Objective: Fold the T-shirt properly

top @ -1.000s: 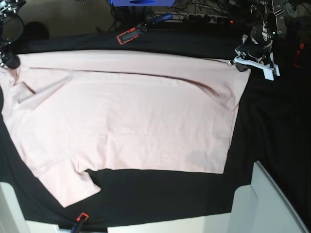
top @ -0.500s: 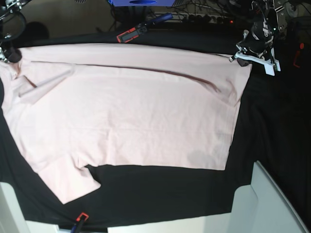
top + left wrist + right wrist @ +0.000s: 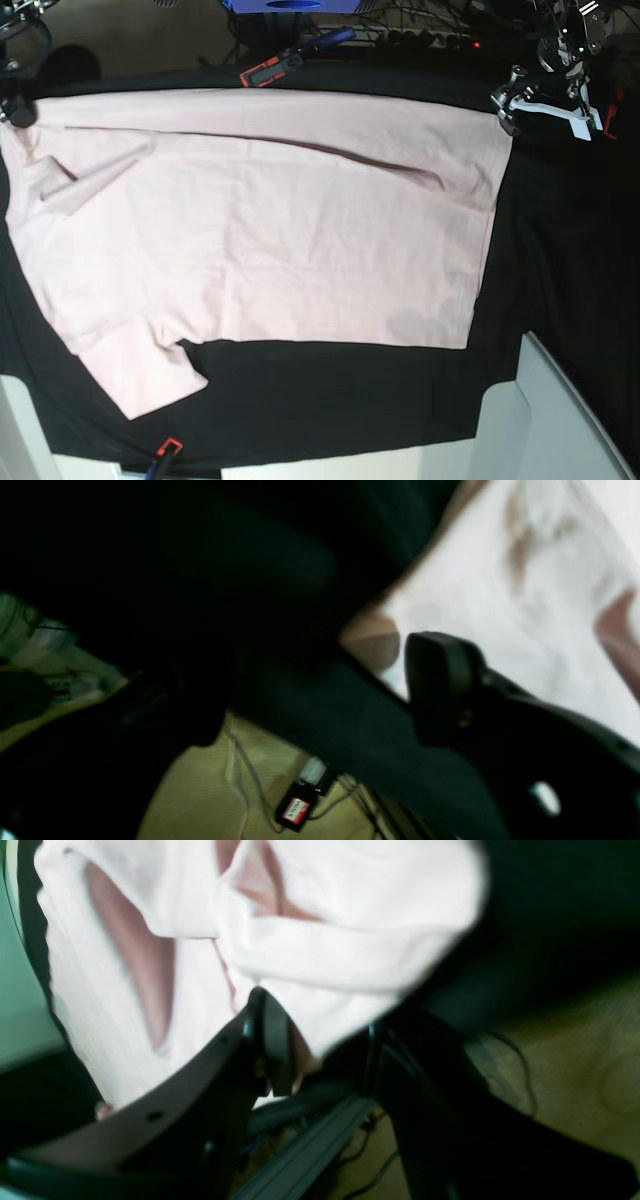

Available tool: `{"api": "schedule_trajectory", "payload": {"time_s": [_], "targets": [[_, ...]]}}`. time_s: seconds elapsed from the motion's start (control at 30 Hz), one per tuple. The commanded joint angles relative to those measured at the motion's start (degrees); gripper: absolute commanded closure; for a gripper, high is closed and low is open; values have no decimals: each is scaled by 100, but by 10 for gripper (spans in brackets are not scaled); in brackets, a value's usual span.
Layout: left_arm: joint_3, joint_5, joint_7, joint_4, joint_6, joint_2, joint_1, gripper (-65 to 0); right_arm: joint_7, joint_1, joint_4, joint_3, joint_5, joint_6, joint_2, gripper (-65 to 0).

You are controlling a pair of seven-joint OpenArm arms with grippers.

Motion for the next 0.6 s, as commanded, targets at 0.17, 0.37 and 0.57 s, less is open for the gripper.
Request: {"api": "schedule_trajectory", "payload": {"time_s": [0.17, 0.37, 0.57], "targets": [[-179, -30, -83, 105, -23, -66, 46, -568, -486, -247, 93, 70, -186, -69, 133, -192], [-144, -56, -83, 228, -31, -57, 46, -566, -679, -247, 93, 70, -195, -69, 133, -190], [-117, -39, -83, 940, -31, -22, 275, -564, -670, -239, 67, 96, -186, -69, 133, -186]]}}
